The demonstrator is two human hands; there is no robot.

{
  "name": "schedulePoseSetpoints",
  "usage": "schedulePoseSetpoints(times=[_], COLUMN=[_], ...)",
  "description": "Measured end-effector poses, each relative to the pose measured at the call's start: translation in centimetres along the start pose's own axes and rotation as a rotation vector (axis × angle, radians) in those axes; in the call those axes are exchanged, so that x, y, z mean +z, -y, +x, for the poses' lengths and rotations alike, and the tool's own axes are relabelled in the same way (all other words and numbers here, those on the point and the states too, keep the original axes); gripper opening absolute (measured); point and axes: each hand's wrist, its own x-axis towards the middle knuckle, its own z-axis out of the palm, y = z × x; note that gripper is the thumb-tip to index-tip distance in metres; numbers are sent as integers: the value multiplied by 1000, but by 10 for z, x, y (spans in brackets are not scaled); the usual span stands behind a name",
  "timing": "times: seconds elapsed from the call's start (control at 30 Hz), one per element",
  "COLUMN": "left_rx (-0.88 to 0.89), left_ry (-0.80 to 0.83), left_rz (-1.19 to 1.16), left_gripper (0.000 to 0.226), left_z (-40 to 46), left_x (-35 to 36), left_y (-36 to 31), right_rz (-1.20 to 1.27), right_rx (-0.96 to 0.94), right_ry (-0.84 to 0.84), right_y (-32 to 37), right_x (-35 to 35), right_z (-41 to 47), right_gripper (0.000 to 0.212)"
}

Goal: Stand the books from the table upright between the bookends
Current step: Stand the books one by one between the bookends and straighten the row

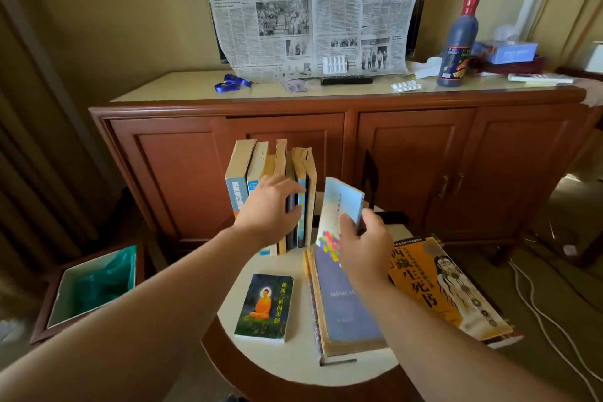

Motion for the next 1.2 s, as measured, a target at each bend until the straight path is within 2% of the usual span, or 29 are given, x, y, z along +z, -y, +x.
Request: schedulePoseSetpoints(times=[0.1,0.2,0.3,0.4,0.57,0.87,1.0,1.1,1.2], left_rx=[151,205,236,197,168,160,107,104,108], left_ry=[35,237,413,363,329,301,287,274,260], left_rz=[225,396,576,535,469,368,315,310,302], left_gripper=[49,63,55,46,50,49,45,45,45], left_z=[42,74,85,82,70,70,71,70,68], left_x=[-4,7,13,2,-8,-10,-9,-8,-7], left_y=[-15,-23,-12,2,33,44,47,50,52], right_rz=[21,-35,-81,-95,-83,-82,-105,-187,-356], right_rx=[-12,-4,-4,-22,-125,-218,-232,-252,-260], right_ry=[-37,26,99,147,234,118,300,401,485], right_y=[-4,-10,-14,-15,-10,-1,5,7,-2], right_x=[2,6,12,17,26,50,63,71,78], right_z=[8,15,17,17,16,27,44,54,60], right_gripper=[18,19,29,24,18,17,26,52,50])
